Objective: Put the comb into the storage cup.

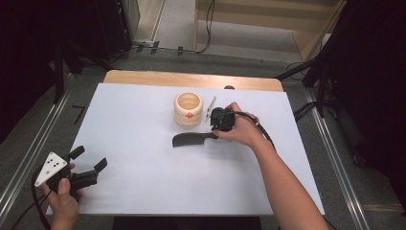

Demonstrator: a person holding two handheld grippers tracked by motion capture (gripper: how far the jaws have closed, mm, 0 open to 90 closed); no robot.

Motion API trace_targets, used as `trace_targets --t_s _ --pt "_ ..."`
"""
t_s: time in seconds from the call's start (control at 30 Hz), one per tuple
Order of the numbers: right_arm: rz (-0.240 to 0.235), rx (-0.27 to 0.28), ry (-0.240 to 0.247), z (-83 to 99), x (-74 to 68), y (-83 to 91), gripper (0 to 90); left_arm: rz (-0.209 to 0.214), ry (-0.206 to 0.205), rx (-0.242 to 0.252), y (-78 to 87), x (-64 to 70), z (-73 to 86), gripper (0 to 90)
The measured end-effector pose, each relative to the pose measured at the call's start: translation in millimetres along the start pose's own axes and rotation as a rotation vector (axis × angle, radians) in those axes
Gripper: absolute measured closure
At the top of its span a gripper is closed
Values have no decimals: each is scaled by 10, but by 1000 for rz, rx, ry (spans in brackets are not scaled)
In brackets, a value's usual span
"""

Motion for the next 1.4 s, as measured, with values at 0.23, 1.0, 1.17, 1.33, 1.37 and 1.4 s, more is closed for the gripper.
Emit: trace_targets --t_s 0.23,1.0,1.17,1.33,1.37,1.4 --pt "-41 -5 -6 10 14 -51 636 1 -3 -4 -1 0 2 47" --pt "7 45 63 -55 -76 46 709 -3 -5 -7 -2 -1 1 47" --pt "18 91 61 -60 -100 103 709 -3 -5 -7 -3 0 2 47" --pt "17 166 33 -35 -135 183 709 -3 -5 -8 -3 -1 2 47" --pt "18 182 28 -31 -142 196 709 -3 -5 -7 -4 0 2 46" --pt "23 213 35 -26 -146 220 709 -2 -5 -6 -5 1 2 47"
Point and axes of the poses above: each handheld gripper's, and its own axes: y roughly backward along the jaws, z roughly out of its underside, x roughly to its right, the point moved 4 cm from there along -y, roughly forward along the jaws, and after that the axes turned 9 degrees about y, right-handed, at the moved point
